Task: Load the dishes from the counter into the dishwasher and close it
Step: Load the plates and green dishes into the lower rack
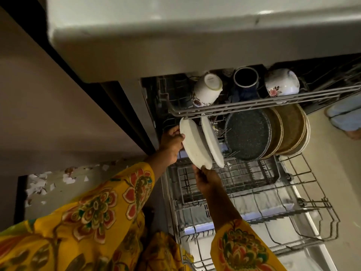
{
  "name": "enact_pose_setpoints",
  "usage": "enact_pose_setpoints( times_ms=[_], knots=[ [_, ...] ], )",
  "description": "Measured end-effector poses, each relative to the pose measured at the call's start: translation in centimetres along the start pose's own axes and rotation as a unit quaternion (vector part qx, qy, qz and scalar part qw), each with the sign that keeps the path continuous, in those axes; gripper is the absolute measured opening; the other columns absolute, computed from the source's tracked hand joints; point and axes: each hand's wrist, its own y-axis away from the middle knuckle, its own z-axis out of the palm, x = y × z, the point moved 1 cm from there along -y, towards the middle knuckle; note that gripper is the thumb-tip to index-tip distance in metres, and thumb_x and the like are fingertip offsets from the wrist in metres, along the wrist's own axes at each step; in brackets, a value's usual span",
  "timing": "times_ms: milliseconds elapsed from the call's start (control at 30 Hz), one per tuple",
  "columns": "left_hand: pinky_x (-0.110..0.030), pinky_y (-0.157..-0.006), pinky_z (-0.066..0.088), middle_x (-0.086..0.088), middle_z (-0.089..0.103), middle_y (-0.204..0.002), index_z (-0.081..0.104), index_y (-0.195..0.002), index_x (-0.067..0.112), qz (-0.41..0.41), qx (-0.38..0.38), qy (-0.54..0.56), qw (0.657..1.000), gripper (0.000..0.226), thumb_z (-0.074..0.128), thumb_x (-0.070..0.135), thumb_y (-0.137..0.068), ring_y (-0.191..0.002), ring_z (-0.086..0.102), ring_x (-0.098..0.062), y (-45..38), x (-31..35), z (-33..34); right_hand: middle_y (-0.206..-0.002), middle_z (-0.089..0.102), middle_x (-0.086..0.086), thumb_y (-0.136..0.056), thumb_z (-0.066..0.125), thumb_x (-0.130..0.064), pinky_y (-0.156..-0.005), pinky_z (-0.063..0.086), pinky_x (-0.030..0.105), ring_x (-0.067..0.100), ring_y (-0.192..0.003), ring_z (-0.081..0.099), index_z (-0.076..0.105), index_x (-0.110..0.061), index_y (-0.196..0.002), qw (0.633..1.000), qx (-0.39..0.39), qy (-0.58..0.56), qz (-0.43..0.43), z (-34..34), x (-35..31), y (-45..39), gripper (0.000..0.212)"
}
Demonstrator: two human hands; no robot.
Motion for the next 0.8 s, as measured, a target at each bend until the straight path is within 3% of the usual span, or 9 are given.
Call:
enact_pose_setpoints(
  times_ms=[67, 200, 367, 433, 500, 567, 600, 667, 800],
  knots=[
    [-0.039, -0.096, 0.043, -0.017, 0.049, -0.137, 0.041, -0.139, 0.001, 0.000, -0.008, 0.001, 1.000, 0.047, 0.040, -0.010, -0.094, -0.126, 0.048, -0.032, -0.5, -0.3, 0.3, -0.075, 0.073, 0.006, -0.080, 0.057, -0.003, -0.060, 0.058, 0.024, 0.017, -0.068, 0.071, 0.058, -0.004, -0.096, 0.995, 0.024, -0.091, 0.015, -0.1, -0.3, -0.6, 0.016],
    [-0.040, -0.099, 0.043, -0.017, 0.050, -0.137, 0.042, -0.139, 0.002, 0.002, -0.014, -0.017, 1.000, 0.046, 0.042, -0.009, -0.094, -0.126, 0.048, -0.032, -1.9, -1.0, 0.8, -0.079, 0.069, 0.011, -0.080, 0.068, -0.013, -0.070, 0.058, 0.025, 0.017, -0.069, 0.070, 0.064, -0.008, -0.085, 0.999, 0.048, 0.002, 0.023, -1.3, -0.3, -2.2, 0.008],
    [-0.039, -0.103, 0.040, -0.016, 0.046, -0.141, 0.039, -0.141, 0.002, 0.001, -0.020, -0.017, 1.000, 0.049, 0.036, -0.012, -0.095, -0.129, 0.045, -0.030, -2.5, -1.4, 1.5, -0.069, 0.072, 0.009, -0.095, 0.042, 0.001, -0.058, 0.059, 0.026, 0.017, -0.062, 0.071, 0.061, -0.005, -0.091, 0.993, 0.089, -0.076, 0.028, -1.5, -1.2, -2.7, 0.021],
    [-0.035, -0.102, 0.039, -0.012, 0.043, -0.145, 0.036, -0.143, 0.005, -0.007, -0.026, -0.013, 1.000, 0.051, 0.036, -0.012, -0.095, -0.132, 0.043, -0.027, -2.4, -1.5, 1.5, -0.075, 0.070, 0.004, -0.080, 0.072, -0.022, -0.074, 0.056, 0.021, 0.014, -0.072, 0.069, 0.075, -0.016, -0.071, 0.996, 0.081, 0.037, -0.002, -1.9, -1.5, -2.9, 0.011],
    [-0.032, -0.100, 0.038, -0.009, 0.042, -0.146, 0.037, -0.142, 0.008, -0.016, -0.033, -0.023, 0.999, 0.050, 0.039, -0.009, -0.095, -0.132, 0.044, -0.025, -2.4, -1.7, 1.5, -0.073, 0.070, -0.008, -0.040, 0.088, -0.053, -0.094, 0.046, 0.020, 0.007, -0.086, 0.062, 0.076, -0.029, -0.058, 0.990, 0.024, 0.135, 0.036, -2.2, -1.6, -3.3, 0.033],
    [-0.031, -0.094, 0.040, -0.007, 0.047, -0.142, 0.042, -0.139, 0.009, -0.023, -0.034, -0.039, 0.998, 0.046, 0.041, -0.006, -0.096, -0.126, 0.049, -0.023, -2.3, -2.0, 1.3, -0.067, 0.072, -0.006, -0.059, 0.086, -0.038, -0.084, 0.052, 0.018, 0.009, -0.079, 0.066, 0.076, -0.019, -0.073, 0.991, 0.057, 0.109, 0.055, -1.7, -1.8, -3.0, 0.025],
    [-0.030, -0.088, 0.041, -0.006, 0.052, -0.136, 0.045, -0.137, 0.009, -0.027, -0.030, -0.045, 0.998, 0.043, 0.042, -0.004, -0.096, -0.118, 0.053, -0.020, -2.2, -2.2, 1.2, -0.064, 0.071, 0.001, -0.079, 0.072, -0.017, -0.068, 0.056, 0.019, 0.013, -0.067, 0.069, 0.071, -0.012, -0.086, 0.993, 0.081, 0.060, 0.058, -1.3, -1.9, -3.1, 0.009],
    [-0.026, -0.075, 0.043, -0.004, 0.057, -0.118, 0.051, -0.132, 0.010, -0.036, -0.023, -0.057, 0.997, 0.040, 0.045, -0.003, -0.095, -0.101, 0.055, -0.015, -1.6, -2.4, 1.0, -0.057, 0.066, 0.013, -0.092, 0.044, 0.006, -0.048, 0.055, 0.024, 0.019, -0.050, 0.067, 0.055, 0.003, -0.092, 0.989, 0.108, -0.018, 0.099, -0.3, -1.9, -2.8, 0.011],
    [-0.022, -0.066, 0.042, -0.003, 0.057, -0.111, 0.055, -0.128, 0.011, -0.058, -0.015, -0.061, 0.996, 0.037, 0.046, -0.001, -0.095, -0.097, 0.054, -0.015, -0.3, -2.5, 0.2, -0.063, 0.059, 0.011, -0.094, 0.045, 0.002, -0.044, 0.053, 0.023, 0.015, -0.045, 0.063, 0.053, -0.003, -0.084, 0.983, 0.127, 0.011, 0.133, 1.6, -2.5, -0.6, 0.014]
  ],
)
